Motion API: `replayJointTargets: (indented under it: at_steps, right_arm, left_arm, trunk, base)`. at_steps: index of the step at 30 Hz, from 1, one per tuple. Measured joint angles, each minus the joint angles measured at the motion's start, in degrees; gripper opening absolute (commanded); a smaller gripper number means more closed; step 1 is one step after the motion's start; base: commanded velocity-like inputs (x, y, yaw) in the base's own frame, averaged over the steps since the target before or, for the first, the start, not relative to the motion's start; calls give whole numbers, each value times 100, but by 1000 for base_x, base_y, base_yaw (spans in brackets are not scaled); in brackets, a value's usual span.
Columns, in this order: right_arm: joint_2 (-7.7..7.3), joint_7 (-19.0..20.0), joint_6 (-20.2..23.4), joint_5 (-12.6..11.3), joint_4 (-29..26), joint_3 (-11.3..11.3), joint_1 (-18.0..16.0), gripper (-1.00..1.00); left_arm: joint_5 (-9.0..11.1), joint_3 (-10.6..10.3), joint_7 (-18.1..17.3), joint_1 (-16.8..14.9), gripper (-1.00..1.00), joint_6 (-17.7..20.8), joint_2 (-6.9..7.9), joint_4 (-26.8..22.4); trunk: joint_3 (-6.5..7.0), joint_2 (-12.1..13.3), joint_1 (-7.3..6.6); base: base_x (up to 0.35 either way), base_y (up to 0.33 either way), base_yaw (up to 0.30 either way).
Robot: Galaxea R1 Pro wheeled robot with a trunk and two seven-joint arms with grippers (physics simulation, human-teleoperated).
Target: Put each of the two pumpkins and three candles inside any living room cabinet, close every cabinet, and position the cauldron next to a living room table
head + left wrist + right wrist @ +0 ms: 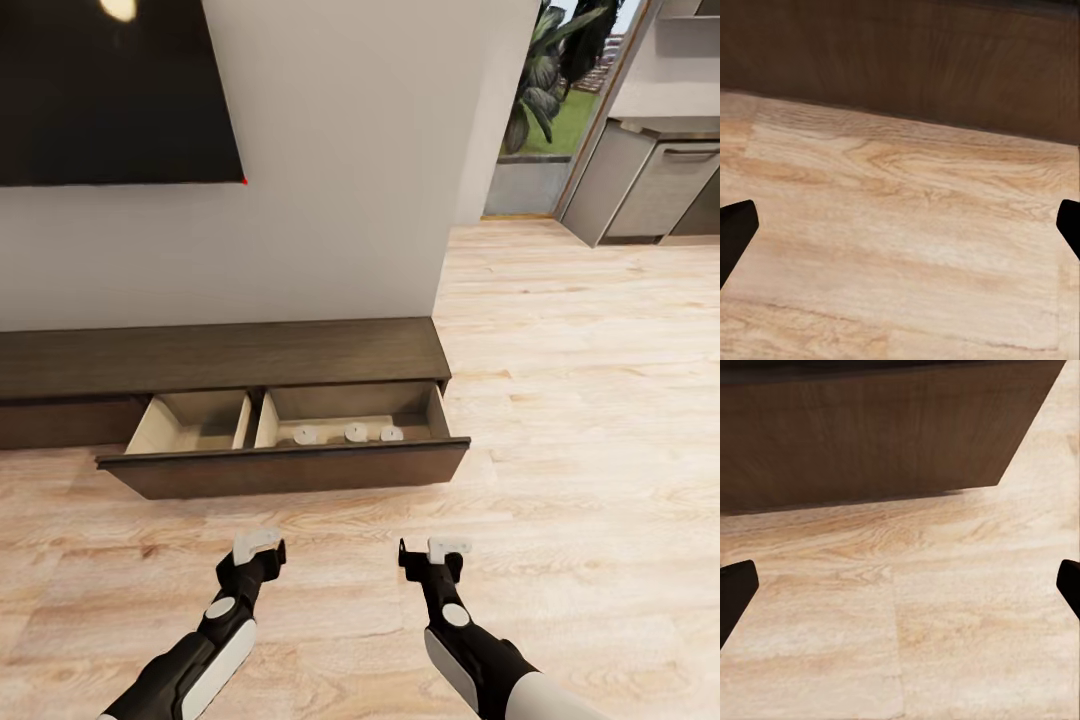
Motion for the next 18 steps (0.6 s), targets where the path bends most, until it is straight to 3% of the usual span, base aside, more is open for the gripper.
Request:
replayJointTargets:
  at_steps: [5,8,11,14,18]
  right_arm:
    - [-2,48,-357,13,11,3,0,100]
    - [-2,332,-447,13,8,4,0,100]
    - [-4,515,-494,32,-15,4,0,100]
    - [-1,634,-621,156,-27,4,-12,100]
    - [-4,672,-683,377,1,4,-17,100]
  left_arm:
    - [-132,-116,-10,-5,100,-129,-12,165]
    - [-211,-153,-19,-8,100,-145,-162,199]
    - [-456,-174,-24,-8,100,-148,-271,314]
    - [-714,-177,-25,-8,100,-153,-317,364]
    - [-806,-165,-26,-8,100,-156,-327,366]
  trunk:
    - [-90,-201,110]
    - [-144,-321,176]
    - [-198,-441,242]
    - [-251,-562,308]
    - [-323,-722,395]
  base:
    - [0,0,0]
    - [0,0,0]
    - [0,0,0]
    - [0,0,0]
    - [0,0,0]
